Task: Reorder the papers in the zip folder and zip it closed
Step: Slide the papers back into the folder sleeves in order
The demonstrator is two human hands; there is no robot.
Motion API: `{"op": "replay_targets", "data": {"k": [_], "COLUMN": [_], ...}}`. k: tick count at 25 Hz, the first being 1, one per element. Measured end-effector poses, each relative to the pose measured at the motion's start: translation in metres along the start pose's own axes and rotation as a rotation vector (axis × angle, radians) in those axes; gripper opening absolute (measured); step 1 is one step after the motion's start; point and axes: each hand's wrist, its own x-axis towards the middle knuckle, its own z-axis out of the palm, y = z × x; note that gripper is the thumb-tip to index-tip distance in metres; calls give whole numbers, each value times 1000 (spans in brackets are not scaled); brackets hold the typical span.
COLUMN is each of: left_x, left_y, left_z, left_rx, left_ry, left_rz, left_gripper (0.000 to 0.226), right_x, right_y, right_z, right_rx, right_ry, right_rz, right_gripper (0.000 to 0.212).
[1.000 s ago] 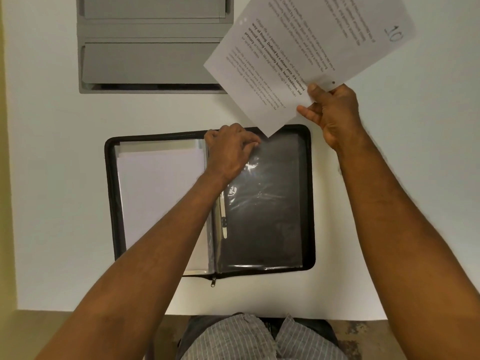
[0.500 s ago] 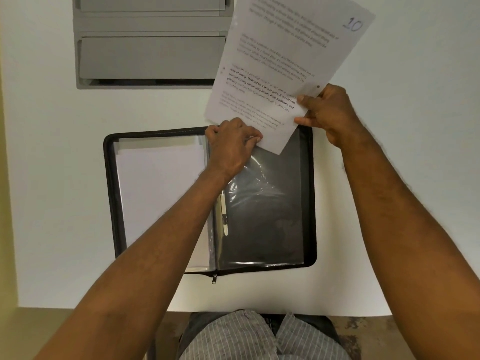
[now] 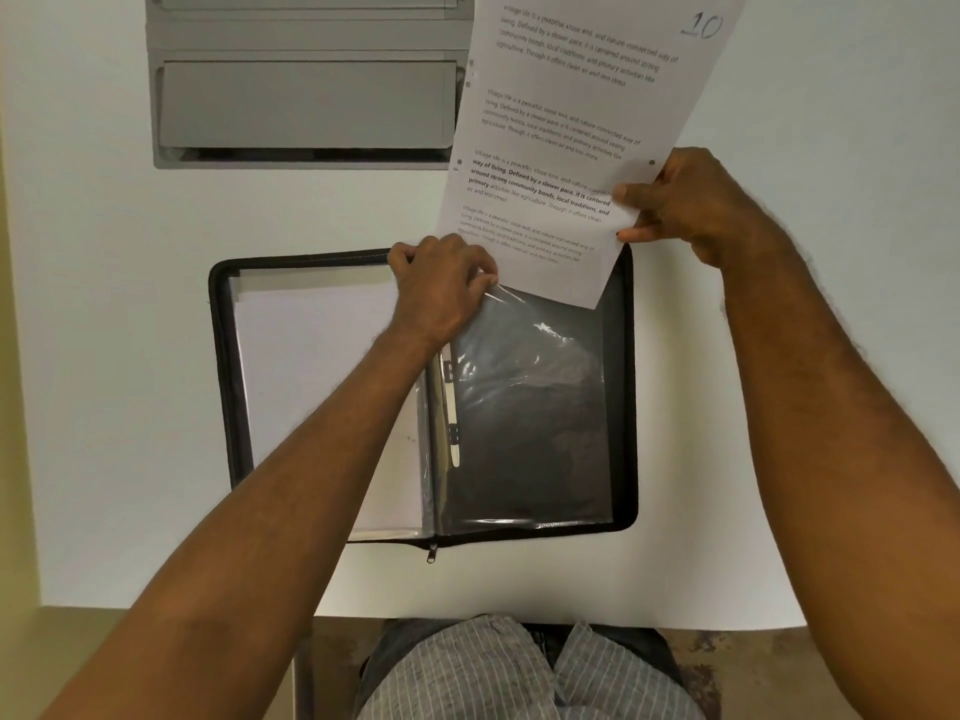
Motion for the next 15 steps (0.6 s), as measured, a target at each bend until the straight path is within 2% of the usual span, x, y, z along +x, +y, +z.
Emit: {"op": "replay_targets", "data": {"k": [3,7,15], "left_x": [-1,-4,-6], "left_y": [-13,-19,-18], "left_z": [-3,-5,2], "left_rx": [27,75,-218], "left_ry": [5,91,145], "left_rz": [-24,-89,-195], "left_gripper": [7,11,5], "right_x": [7,13,19], "right_y": [-5,-12,-11], "right_z": [-6,-9,-12], "right_rx": [-56,-122,-131], "right_ry": [-43,-99,-199], "right_rz": [-10,-3,63], "right_gripper": [40,42,37]}}
